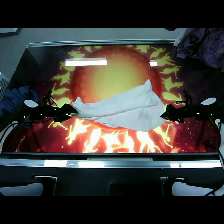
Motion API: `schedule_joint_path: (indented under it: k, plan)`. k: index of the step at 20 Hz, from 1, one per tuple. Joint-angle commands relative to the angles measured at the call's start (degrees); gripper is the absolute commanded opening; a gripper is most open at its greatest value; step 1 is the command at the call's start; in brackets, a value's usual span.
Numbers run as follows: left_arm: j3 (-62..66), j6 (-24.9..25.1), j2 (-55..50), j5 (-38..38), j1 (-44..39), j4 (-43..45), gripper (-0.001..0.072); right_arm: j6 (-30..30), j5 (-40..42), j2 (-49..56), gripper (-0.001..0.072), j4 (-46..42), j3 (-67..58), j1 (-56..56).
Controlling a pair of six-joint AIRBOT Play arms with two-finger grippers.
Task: Fold the clothes and pants, and hang the long-sleeved shirts on hangers.
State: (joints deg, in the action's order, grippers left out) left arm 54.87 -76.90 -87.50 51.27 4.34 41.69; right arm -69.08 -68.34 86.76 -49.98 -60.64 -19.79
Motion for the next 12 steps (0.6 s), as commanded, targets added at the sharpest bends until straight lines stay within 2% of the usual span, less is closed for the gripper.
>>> schedule_joint_path:
  k: [1,3,4,8,12]
  plan:
    - [-0.7,1.1,-2.1,-5.7,-0.1,-4.8,0.0485,-1.4,-1.3,-4.1,0.0027,0.2,0.0,0.1]
    - [0.2,1.1,-3.9,-5.8,-0.1,-7.4,0.0041,-2.0,-2.3,-6.4,0.0027,0.2,0.0,0.1]
    - [0.5,1.6,-4.0,-6.1,-0.1,-9.0,0.0015,-2.2,-2.9,-7.6,0.0027,0.2,0.0,0.1]
    - [7.9,2.4,-0.2,-3.5,1.5,-9.7,0.0010,-2.6,-2.2,-13.8,0.0026,1.4,-2.3,0.8]
    - [25.7,1.0,6.0,3.5,4.8,-8.1,0.0010,-5.4,-0.1,-17.5,0.0026,1.5,-18.3,4.1]
